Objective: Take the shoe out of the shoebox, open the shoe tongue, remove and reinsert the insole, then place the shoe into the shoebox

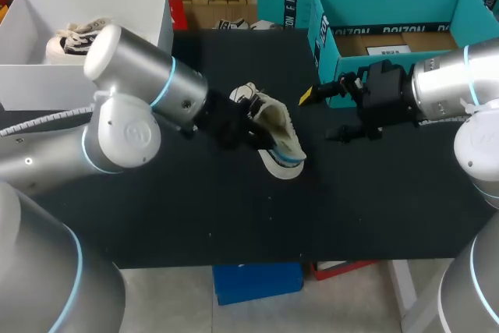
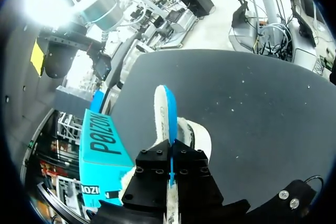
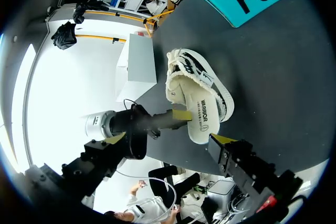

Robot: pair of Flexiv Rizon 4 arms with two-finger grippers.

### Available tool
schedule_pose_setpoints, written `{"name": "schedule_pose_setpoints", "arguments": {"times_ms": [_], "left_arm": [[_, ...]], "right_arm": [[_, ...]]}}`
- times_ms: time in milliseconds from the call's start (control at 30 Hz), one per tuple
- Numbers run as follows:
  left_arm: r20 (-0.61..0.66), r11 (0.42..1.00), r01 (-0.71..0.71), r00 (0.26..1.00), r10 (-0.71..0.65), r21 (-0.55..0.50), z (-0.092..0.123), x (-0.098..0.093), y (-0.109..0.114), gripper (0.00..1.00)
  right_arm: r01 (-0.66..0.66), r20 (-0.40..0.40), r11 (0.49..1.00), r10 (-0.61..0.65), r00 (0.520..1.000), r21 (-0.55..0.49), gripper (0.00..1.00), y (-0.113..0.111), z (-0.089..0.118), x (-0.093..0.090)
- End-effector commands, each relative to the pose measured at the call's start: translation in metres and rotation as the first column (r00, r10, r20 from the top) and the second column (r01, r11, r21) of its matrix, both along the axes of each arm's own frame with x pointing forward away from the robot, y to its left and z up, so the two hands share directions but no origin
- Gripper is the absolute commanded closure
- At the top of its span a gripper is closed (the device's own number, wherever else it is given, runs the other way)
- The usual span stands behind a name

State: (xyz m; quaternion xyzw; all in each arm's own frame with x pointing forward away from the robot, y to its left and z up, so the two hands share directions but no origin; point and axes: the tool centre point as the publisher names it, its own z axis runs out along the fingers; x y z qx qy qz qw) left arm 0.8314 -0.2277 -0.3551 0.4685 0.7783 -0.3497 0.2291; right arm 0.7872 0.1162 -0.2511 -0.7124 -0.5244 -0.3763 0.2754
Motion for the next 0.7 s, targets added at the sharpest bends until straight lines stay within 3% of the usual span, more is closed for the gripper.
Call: {"name": "schedule_pose_setpoints", "arguments": {"times_ms": [33, 367, 700], "left_arm": [[0.012, 1.000, -0.007, 1.000, 0.007, -0.022, -0.002, -0.002, -0.003, 1.00], [0.035, 0.994, -0.058, 0.997, 0.062, -0.094, 0.004, -0.001, -0.004, 1.00], [0.009, 0.991, -0.047, 0.999, 0.048, -0.126, 0.006, -0.012, -0.006, 1.00]], "right_arm": [[0.001, -0.001, 1.000, -0.001, 1.000, -0.001, 0.00, 0.001, 0.000, 0.001], [0.001, -0.001, 1.000, -0.001, 1.000, -0.001, 0.00, 0.001, 0.000, 0.001], [0.001, -0.001, 1.000, -0.001, 1.000, -0.001, 0.00, 0.001, 0.000, 0.001]]}}
